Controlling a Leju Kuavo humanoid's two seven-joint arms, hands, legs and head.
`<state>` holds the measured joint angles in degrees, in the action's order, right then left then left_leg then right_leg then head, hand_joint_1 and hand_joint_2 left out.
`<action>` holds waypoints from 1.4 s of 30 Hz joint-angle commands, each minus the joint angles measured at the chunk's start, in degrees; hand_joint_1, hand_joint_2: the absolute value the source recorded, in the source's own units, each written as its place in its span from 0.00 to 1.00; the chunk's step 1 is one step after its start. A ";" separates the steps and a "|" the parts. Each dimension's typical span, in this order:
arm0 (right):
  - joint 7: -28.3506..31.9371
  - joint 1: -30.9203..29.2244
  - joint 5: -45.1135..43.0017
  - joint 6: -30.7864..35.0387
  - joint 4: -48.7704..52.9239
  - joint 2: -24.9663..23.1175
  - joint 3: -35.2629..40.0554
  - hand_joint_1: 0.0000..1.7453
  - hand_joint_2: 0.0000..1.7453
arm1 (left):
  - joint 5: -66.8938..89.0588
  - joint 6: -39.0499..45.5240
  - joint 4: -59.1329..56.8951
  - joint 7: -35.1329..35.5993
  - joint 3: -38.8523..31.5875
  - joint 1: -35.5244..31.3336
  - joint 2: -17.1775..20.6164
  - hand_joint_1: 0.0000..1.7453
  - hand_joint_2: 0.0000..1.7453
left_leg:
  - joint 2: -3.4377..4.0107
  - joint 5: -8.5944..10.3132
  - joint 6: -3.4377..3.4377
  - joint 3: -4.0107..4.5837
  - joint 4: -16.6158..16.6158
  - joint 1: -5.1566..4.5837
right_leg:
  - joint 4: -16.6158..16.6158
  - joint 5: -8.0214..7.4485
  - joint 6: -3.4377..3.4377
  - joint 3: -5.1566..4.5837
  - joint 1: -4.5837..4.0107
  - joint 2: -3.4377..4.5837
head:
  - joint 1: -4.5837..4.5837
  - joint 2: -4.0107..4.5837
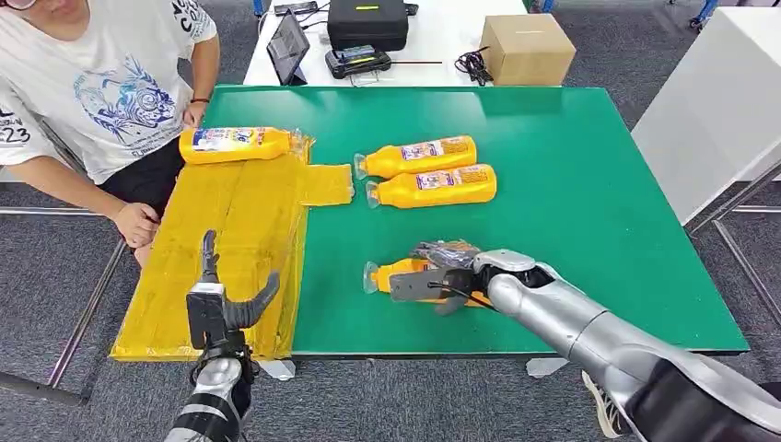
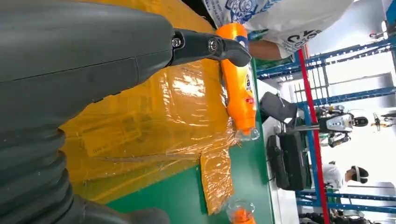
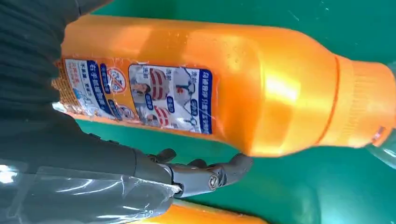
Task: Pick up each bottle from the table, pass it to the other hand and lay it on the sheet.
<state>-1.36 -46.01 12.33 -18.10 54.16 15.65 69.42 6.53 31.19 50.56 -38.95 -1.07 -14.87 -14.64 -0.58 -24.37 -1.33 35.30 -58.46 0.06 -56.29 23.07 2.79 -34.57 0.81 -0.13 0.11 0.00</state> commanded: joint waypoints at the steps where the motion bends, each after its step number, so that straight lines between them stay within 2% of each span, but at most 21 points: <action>1: -0.71 -1.94 0.88 -0.59 -3.16 1.33 2.36 0.00 1.00 | -0.68 -0.06 -4.34 -1.05 0.57 -2.28 0.21 0.00 1.00 | -0.01 -0.05 0.05 -0.15 0.03 0.00 | 0.01 0.06 -0.07 0.14 -0.01 -0.04 | 0.00 0.00; 10: -3.07 -1.45 2.22 -1.28 -0.52 4.68 1.36 0.00 1.00 | -0.95 -0.30 -4.62 -1.05 0.07 -1.92 0.33 0.00 1.00 | -0.03 -0.06 0.06 -0.15 0.02 0.00 | 0.02 0.07 -0.09 0.18 -0.01 -0.06 | 0.00 0.00; 25: -3.71 -0.66 2.85 -1.87 -1.16 4.38 1.81 0.00 1.00 | -0.79 -0.35 -5.21 -1.05 0.09 -2.29 0.26 0.00 1.00 | 0.04 -0.08 0.06 -0.18 0.01 0.02 | 0.02 0.07 -0.10 0.18 -0.03 0.00 | 0.00 0.00; 29: -3.60 -0.95 2.74 -5.72 -1.34 5.13 3.11 0.00 1.00 | -0.71 -0.35 -6.10 -1.05 0.18 -2.59 0.10 0.00 1.00 | 0.01 -0.05 0.05 -0.14 0.02 -0.01 | 0.00 0.06 -0.08 0.13 0.00 -0.02 | 0.00 0.00; 32: -3.53 -0.38 2.78 -5.43 -2.21 4.32 3.40 0.00 1.00 | -0.75 -0.35 -6.75 -1.05 0.30 -2.93 -0.15 0.00 1.00 | 0.00 -0.09 0.08 -0.24 0.01 0.01 | 0.02 0.10 -0.12 0.25 -0.02 -0.04 | 0.00 0.00; 33: -3.36 -0.28 3.10 -5.18 -2.64 3.90 3.63 0.35 1.00 | -0.82 -0.25 -6.76 -1.05 0.32 -2.92 -0.14 0.00 1.00 | -0.01 -0.06 0.07 -0.17 0.02 0.02 | 0.03 0.07 -0.10 0.18 -0.03 -0.04 | 0.00 0.00; 34: -2.77 -0.39 3.35 -4.84 -3.68 3.08 3.94 0.91 1.00 | -0.77 -0.32 -6.82 -1.05 0.51 -2.93 -0.04 0.00 1.00 | 0.01 -0.04 0.05 -0.13 0.03 0.00 | 0.04 0.04 -0.07 0.13 -0.01 -0.01 | 0.00 0.00; 35: -2.52 -0.40 3.80 -4.26 -4.57 2.39 4.16 1.00 1.00 | -0.95 -0.23 -6.81 -1.05 0.43 -2.93 -0.01 0.00 1.00 | 0.02 -0.06 0.06 -0.17 0.03 0.00 | 0.03 0.06 -0.09 0.16 -0.01 -0.01 | 0.00 0.00; 42: -1.63 -1.28 4.71 -3.46 -5.55 1.75 4.24 1.00 1.00 | -1.09 -0.39 -6.58 -1.05 0.35 -2.76 0.07 0.00 1.00 | 0.14 -0.05 0.07 -0.20 0.03 0.02 | 0.02 0.03 -0.10 0.16 -0.03 0.08 | 0.02 0.00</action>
<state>-3.80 -45.09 16.61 -21.55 52.81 19.30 70.31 5.90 31.04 47.65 -38.95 -1.07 -15.47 -14.95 -0.52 -24.37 -1.34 35.27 -58.46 0.06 -56.28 23.07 2.79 -34.56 0.81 -0.10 0.13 0.00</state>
